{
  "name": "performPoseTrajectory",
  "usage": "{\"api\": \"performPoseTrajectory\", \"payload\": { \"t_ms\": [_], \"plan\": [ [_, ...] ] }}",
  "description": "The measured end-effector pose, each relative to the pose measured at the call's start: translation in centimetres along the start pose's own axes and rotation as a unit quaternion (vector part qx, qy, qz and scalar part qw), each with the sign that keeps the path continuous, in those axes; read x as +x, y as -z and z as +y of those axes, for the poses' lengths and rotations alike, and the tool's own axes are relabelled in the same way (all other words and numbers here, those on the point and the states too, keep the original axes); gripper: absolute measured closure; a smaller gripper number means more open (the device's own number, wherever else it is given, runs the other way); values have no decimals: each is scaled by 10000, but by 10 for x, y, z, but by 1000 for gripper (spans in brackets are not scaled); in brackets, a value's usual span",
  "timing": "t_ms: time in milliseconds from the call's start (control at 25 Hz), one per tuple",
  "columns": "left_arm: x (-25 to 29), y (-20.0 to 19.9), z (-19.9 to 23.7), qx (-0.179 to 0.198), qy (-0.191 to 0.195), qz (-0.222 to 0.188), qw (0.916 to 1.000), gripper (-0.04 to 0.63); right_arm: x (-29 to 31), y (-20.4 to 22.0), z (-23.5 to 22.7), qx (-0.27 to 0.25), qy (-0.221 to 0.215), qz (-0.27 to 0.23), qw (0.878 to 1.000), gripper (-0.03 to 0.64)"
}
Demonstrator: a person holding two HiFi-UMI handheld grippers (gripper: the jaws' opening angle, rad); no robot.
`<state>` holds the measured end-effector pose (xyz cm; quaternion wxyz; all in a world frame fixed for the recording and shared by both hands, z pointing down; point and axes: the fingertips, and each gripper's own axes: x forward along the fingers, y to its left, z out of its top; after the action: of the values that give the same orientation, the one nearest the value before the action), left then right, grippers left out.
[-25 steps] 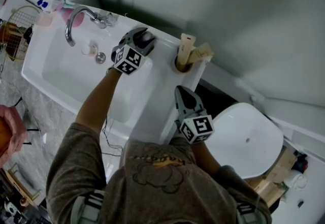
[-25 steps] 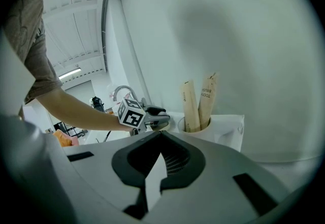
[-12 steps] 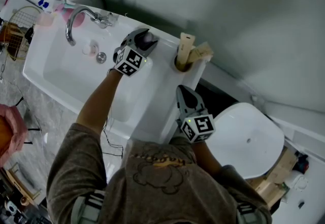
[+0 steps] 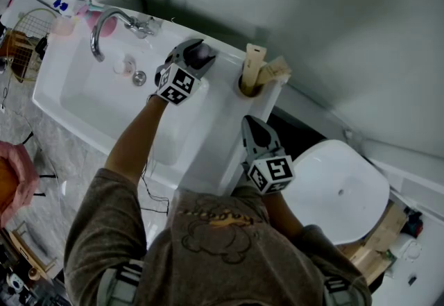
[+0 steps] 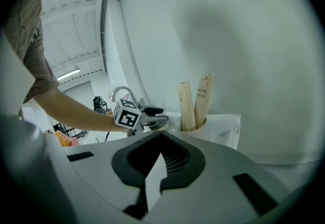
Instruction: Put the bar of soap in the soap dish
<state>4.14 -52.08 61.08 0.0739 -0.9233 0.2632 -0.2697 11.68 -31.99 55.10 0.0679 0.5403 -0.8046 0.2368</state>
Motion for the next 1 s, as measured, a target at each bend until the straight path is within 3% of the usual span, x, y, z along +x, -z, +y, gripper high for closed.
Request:
{"api": "performPoseTrajectory", "payload": {
  "t_ms": [320,560,1000],
  "plan": [
    [-14,-14,10,-68,-161,-175,9997,356,2,-1,1,-4,-40,-46,10000,617],
    [-53,-49,23,-333,-442,-566,9969,353,0,-11,10,-83,-134,-114,9998,616],
    [-175,-109,12,-1012,-1045,-1401,9794,348,-24,-27,38,-433,-315,-297,9981,617]
  ]
}}
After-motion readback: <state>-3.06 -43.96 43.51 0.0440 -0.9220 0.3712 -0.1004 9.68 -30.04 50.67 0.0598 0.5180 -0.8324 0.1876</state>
